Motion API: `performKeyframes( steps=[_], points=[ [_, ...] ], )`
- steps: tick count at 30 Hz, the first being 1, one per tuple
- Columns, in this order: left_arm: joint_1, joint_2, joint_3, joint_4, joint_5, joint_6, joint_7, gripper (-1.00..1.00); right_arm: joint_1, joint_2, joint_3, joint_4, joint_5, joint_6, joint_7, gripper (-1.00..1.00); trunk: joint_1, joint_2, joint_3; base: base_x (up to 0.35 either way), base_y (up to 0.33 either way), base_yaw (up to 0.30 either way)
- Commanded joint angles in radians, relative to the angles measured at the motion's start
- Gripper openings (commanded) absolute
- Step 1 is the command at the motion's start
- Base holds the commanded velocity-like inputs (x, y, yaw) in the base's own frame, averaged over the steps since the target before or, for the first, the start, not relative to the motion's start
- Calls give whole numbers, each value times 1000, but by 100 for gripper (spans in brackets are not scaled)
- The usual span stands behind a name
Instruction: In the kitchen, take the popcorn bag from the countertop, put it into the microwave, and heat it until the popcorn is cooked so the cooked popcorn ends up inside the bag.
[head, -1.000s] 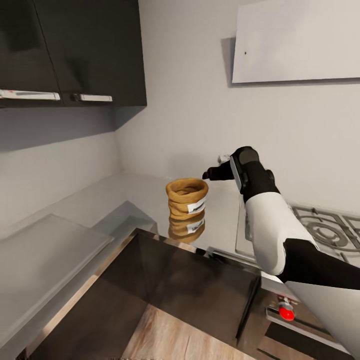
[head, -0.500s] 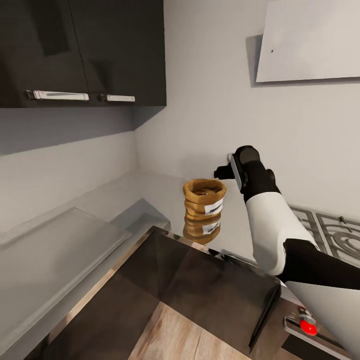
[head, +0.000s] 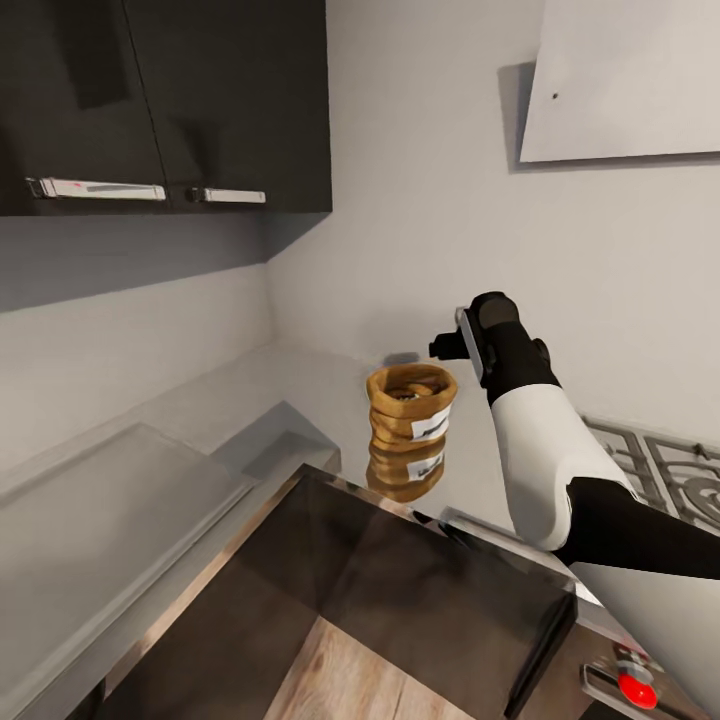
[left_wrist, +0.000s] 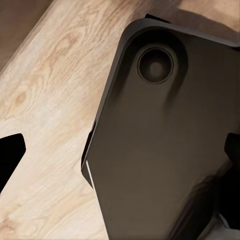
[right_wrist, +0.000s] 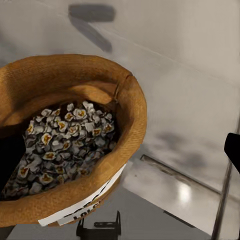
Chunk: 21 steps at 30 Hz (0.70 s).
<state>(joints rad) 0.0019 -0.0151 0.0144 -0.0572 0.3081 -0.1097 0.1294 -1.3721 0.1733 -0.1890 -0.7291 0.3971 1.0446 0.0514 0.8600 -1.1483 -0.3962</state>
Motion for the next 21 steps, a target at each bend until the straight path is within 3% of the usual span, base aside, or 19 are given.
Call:
performKeyframes(
  steps=[1,6,12,21],
  points=[
    [0,0,1,-2,3,-2,2,100,-1,1,-4,1,8,3,5,100,0,-1,-1,20,0,0],
    [0,0,1,-4,5,-2,3,100,-1,1,-6,132,4,3,3,100,0,-1,-1,2,0,0],
    [0,0,1,-3,4,-1,2,100,-1,1,-6,135,3,3,4,100,0,-1,-1,29,0,0],
    [0,0,1,-2,3,-1,1,100,-1,1,-5,137,5,3,4,100,0,-1,-1,299,0,0]
  ],
)
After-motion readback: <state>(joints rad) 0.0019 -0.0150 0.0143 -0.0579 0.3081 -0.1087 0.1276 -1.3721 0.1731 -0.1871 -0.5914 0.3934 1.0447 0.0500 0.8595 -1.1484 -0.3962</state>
